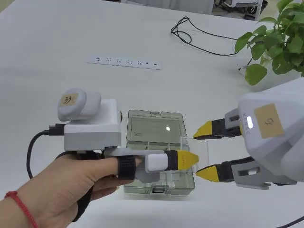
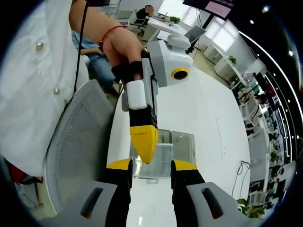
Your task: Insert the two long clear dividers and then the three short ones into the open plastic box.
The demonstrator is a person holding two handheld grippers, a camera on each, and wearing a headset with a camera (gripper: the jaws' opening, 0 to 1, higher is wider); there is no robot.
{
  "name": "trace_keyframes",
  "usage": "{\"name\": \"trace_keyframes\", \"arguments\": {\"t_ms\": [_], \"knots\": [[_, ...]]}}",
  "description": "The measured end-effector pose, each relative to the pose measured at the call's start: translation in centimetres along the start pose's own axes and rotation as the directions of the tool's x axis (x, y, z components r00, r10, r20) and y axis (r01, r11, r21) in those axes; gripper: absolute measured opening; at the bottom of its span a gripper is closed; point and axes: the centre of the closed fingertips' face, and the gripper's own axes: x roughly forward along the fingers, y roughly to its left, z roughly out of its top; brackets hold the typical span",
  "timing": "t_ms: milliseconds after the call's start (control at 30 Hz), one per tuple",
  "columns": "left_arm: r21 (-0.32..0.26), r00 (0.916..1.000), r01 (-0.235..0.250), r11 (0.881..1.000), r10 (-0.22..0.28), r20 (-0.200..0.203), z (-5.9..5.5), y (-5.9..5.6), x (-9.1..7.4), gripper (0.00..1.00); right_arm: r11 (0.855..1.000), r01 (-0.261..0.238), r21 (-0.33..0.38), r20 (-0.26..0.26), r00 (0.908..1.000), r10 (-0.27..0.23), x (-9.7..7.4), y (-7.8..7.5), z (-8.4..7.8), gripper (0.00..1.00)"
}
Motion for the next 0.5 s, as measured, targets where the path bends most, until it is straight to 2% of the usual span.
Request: {"name": "trace_keyframes", "arguments": {"t_ms": [333,367,433,500], "knots": [[0.001,0.9999,-0.012,1.0,0.012,0.009,-0.01,0.23,-0.09,0.0,1.0,0.005,0.007,0.01,0.9999,-0.005,0.13,-0.08,0.16,0.34],[0.029,0.9997,-0.01,1.0,0.009,0.022,0.23,0.37,-0.02,0.0,1.0,0.002,0.013,0.014,0.9999,-0.002,0.11,-0.06,0.24,0.35],[0.017,0.9997,-0.008,1.0,0.008,0.021,0.17,0.38,-0.05,0.0,0.999,-0.002,0.034,0.028,0.9996,0.002,-0.07,-0.23,0.49,0.36],[0.078,0.9997,-0.021,0.997,0.02,0.016,0.2,0.69,-0.14,0.0,0.997,-0.016,0.069,0.061,0.9981,0.012,-0.42,-0.46,0.76,0.37]]}}
